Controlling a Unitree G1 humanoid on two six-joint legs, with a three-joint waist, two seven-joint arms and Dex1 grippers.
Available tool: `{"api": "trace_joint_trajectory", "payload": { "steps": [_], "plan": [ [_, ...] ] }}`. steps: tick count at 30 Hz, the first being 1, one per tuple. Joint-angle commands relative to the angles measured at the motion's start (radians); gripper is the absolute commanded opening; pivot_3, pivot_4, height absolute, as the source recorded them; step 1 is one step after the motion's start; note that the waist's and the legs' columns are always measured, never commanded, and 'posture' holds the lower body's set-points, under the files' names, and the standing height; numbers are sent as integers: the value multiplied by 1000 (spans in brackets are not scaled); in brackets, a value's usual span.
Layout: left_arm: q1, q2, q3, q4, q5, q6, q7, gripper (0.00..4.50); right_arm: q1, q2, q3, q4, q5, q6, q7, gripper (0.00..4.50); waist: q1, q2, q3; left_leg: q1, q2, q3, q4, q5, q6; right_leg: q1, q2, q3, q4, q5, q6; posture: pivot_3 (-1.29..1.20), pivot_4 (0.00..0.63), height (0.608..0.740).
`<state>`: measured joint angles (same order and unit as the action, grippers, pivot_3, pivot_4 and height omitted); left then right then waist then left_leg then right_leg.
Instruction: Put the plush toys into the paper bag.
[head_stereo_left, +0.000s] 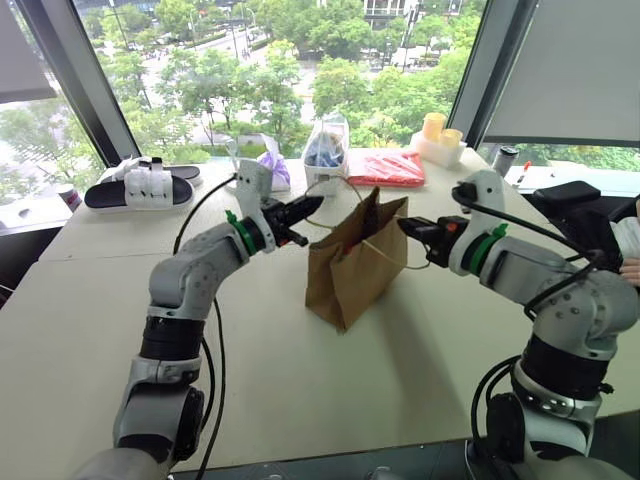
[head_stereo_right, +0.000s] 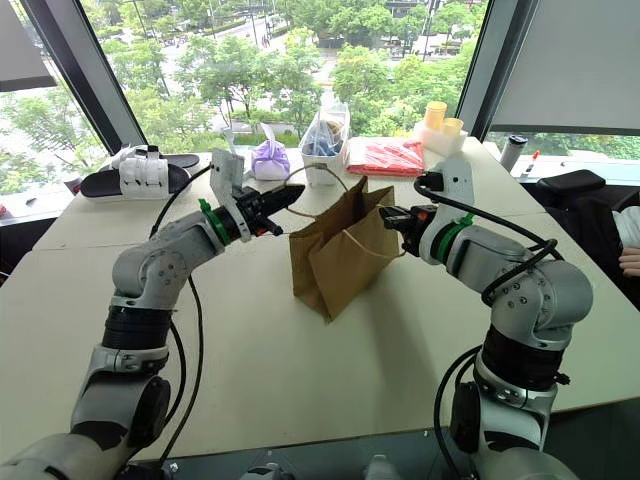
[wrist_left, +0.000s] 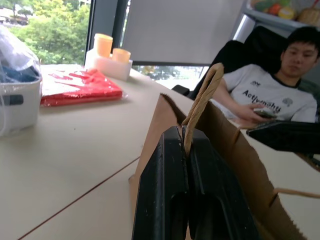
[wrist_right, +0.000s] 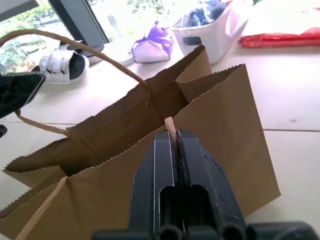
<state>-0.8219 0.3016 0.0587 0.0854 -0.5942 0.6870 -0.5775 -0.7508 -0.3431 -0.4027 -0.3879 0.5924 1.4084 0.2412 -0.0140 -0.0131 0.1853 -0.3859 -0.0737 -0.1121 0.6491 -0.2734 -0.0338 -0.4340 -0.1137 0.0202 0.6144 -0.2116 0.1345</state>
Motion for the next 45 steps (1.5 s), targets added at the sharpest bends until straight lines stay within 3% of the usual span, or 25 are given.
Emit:
{"api": "trace_joint_trajectory", "payload": {
  "steps": [1, 2, 4, 8, 9, 10, 17, 19, 22, 27, 30, 32, 33, 37, 45],
  "plan": [
    [5, 14, 0, -41, -4, 1, -35, 924, 3, -30, 6, -47, 27, -36, 26, 447, 0, 0, 0, -1, 0, 0, 0, 0, 0, -1, 0, 0, 0, 0, 0, 0, 150, 740],
    [14, 24, -6, -58, -9, 11, -51, 1275, 4, -38, 4, -59, 36, -37, 33, 586, 0, 0, 0, -1, 0, 0, 0, 0, 0, -1, 0, 0, 0, 0, 0, 0, 150, 740],
    [34, 50, -10, -82, -11, 21, -81, 2260, -6, -56, -11, -82, 58, -30, 45, 1371, -2, 0, 0, -1, 0, 0, 0, 0, 0, -1, 0, 0, 0, 0, 0, 0, 150, 740],
    [45, 89, 16, -96, -25, 42, -105, 4211, -13, -93, -15, -106, 85, -35, 61, 3323, -2, 0, 0, -2, 0, 0, 0, 0, 0, -2, 0, 0, 0, 0, 0, 0, 150, 740],
    [47, 100, 21, -98, -29, 49, -112, 4500, -17, -99, -20, -111, 96, -33, 63, 3919, -1, 0, 0, -2, 0, 0, 0, 0, 0, -2, 0, 0, 0, 0, 0, 0, 150, 740],
    [52, 120, 33, -97, -33, 58, -121, 4500, -30, -112, -34, -115, 105, -37, 67, 4408, -1, 0, 0, -2, 0, 0, 0, 0, 0, -2, 0, 0, 0, 0, 0, 0, 150, 740],
    [125, 226, 42, -104, -35, 56, -211, 4500, -88, -173, -134, -122, 154, -55, 44, 4466, -1, 0, 0, -2, 1, 0, -1, 0, 0, -2, 0, 0, 0, 0, 0, 0, 150, 740],
    [166, 232, 38, -117, -51, 50, -253, 4500, -85, -189, -237, -116, 157, -30, 4, 4466, 1, 0, 0, -2, 1, 0, -1, 0, 0, -2, 0, 0, 0, 0, 0, 0, 150, 740],
    [208, 211, 24, -131, -68, 43, -295, 4500, 4, -199, -351, -134, 156, 8, -33, 4466, 12, 0, 0, -4, 0, -1, 1, 0, 0, -2, -1, -1, 0, 0, 0, 0, 150, 740],
    [233, 207, 13, -157, -92, 59, -353, 4500, 166, -136, -371, -194, 177, -8, -55, 4466, 13, 0, 0, -4, 0, 1, 1, 0, 1, -2, -1, -1, 0, 0, 0, 0, 150, 740],
    [242, 212, -9, -178, -92, 62, -381, 4500, 270, -74, -302, -225, 167, -49, -66, 3684, 2, 1, 0, -3, 1, 1, 1, 0, 1, -2, -1, -1, 1, 0, 0, 0, 150, 740],
    [246, 211, -27, -189, -80, 57, -391, 4500, 350, -30, -216, -240, 147, -108, -60, 2726, -3, 1, 0, -2, 1, 1, 1, 0, 1, -1, 0, 0, 1, 0, 0, 0, 150, 740],
    [246, 211, -35, -189, -72, 54, -393, 4500, 391, -22, -153, -247, 120, -150, -55, 2017, -3, 1, 0, -2, 1, 1, 1, 0, 1, -1, 0, 0, 1, 0, 0, 0, 150, 740],
    [254, 221, -61, -194, -50, 42, -403, 4500, 481, 40, 71, -266, 63, -299, -36, 175, -5, 1, 0, -2, 1, 1, 1, 0, 0, -1, 0, 0, 1, 0, 0, 0, 150, 740],
    [233, 132, -124, -187, 39, -19, -303, 4500, 413, 108, 301, -135, -46, -474, -43, 76, 3, 1, 0, -2, 0, -1, 2, 0, 0, 0, 0, 0, 0, 0, 0, 0, 150, 740]
  ]
}}
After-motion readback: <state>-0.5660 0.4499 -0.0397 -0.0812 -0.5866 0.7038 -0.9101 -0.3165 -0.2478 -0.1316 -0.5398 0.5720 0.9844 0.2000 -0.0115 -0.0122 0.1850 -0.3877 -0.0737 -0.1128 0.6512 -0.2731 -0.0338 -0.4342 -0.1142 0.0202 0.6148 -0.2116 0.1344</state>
